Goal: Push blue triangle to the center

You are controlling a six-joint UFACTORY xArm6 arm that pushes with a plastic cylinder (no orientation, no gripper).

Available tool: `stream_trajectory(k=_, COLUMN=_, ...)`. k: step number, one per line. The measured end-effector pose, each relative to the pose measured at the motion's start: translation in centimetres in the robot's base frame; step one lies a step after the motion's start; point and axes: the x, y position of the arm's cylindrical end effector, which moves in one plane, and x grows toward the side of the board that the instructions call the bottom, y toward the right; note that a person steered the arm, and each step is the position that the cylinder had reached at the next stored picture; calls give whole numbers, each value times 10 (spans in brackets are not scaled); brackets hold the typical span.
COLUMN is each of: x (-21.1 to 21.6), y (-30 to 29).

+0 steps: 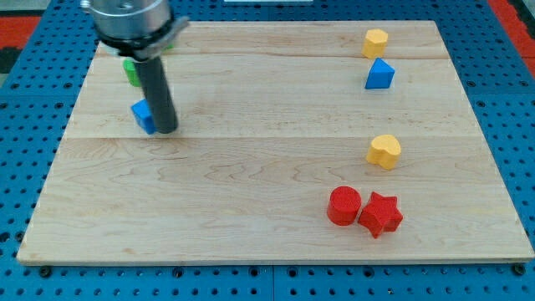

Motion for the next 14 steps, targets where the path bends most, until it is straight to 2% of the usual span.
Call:
stream_trajectory(k=1, x=-1, y=32)
stream_trajectory(k=3, x=-35, y=297)
stream_trajectory(k=4, x=-73, y=326)
stream_trajectory(k=5, x=-101, y=326)
stream_trajectory(k=6, x=-104, y=357)
stream_trajectory(k=7, x=-104, y=430)
stream_trajectory(k=8, x=-119, y=438)
stream_trajectory(k=9, x=-131, y=410)
stream_trajectory(k=14, x=-143, y=174)
